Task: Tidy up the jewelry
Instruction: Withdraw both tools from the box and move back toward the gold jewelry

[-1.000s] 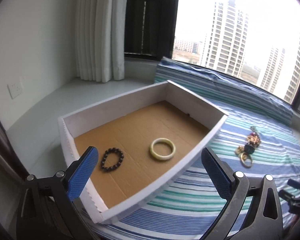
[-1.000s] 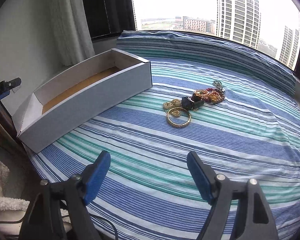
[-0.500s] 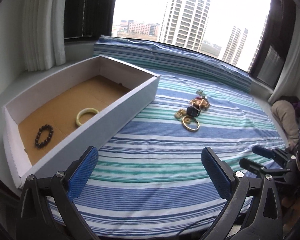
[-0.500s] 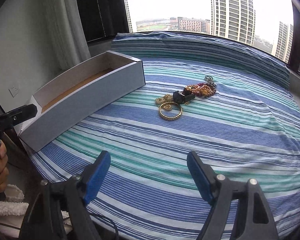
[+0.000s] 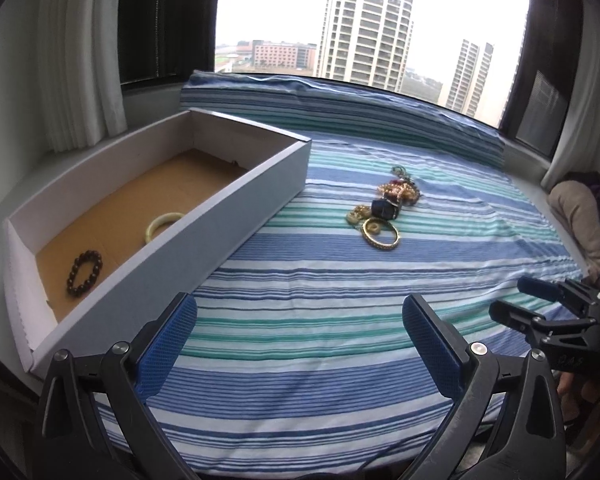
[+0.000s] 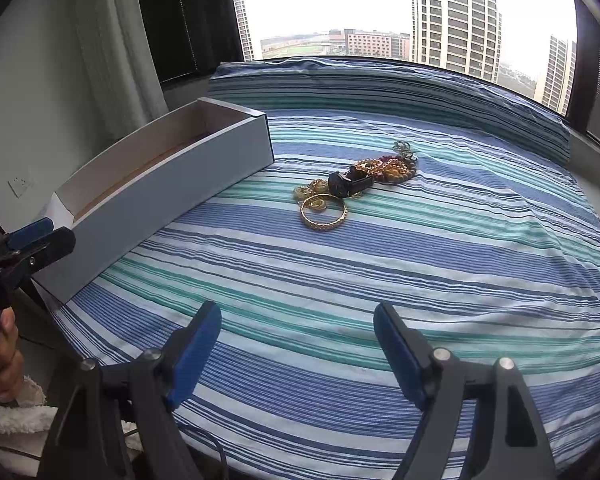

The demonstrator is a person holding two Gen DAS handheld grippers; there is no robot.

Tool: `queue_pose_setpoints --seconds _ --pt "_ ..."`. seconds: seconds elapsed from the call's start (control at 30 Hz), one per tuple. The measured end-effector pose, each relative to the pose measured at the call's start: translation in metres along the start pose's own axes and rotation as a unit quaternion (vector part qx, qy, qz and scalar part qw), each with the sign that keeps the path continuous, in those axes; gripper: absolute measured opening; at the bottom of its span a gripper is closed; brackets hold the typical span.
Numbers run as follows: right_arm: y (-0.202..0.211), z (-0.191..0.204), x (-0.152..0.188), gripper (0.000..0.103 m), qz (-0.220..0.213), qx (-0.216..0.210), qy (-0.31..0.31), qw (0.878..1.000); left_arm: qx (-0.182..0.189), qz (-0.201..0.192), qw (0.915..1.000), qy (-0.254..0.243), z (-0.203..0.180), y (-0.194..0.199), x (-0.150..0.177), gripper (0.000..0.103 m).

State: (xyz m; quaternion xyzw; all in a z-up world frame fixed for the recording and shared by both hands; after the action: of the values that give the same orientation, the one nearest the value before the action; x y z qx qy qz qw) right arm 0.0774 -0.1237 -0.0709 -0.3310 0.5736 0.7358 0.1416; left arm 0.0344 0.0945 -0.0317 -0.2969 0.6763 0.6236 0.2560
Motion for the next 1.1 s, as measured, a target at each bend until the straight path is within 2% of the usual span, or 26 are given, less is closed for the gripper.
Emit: queue_pose_setpoints --seconds 0.4,0.77,1.1 --pt "-0.001 -0.012 0.010 0.080 0.012 0.017 -0.010 1.000 0.003 0.052 0.9986 -0.010 -0.008 -0.022 0.015 0.102" --pt "0.000 -0.009 0.011 0.080 0.011 0.014 -0.006 1.000 -0.014 0.060 0.9977 -0.028 -0.010 -0.023 0.019 0.102" --pt "0.001 -0.007 0.012 0.080 0.012 0.014 -0.004 1.000 -0.005 0.065 0.9976 -0.024 -0.009 -0.022 0.021 0.102"
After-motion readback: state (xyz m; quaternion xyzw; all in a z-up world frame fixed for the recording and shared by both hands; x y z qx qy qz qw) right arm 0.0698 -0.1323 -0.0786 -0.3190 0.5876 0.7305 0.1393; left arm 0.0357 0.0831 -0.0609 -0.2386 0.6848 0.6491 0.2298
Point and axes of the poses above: each gripper's, at about its wrist camera, not at the fingertips, and y roughly against the way its jaws point, z to its left, x to its underside, the point moved 3 cm from there along -y, roughly the way its jaws point, and after that the axes turned 2 degrees about -y, right-handed, at the moved point
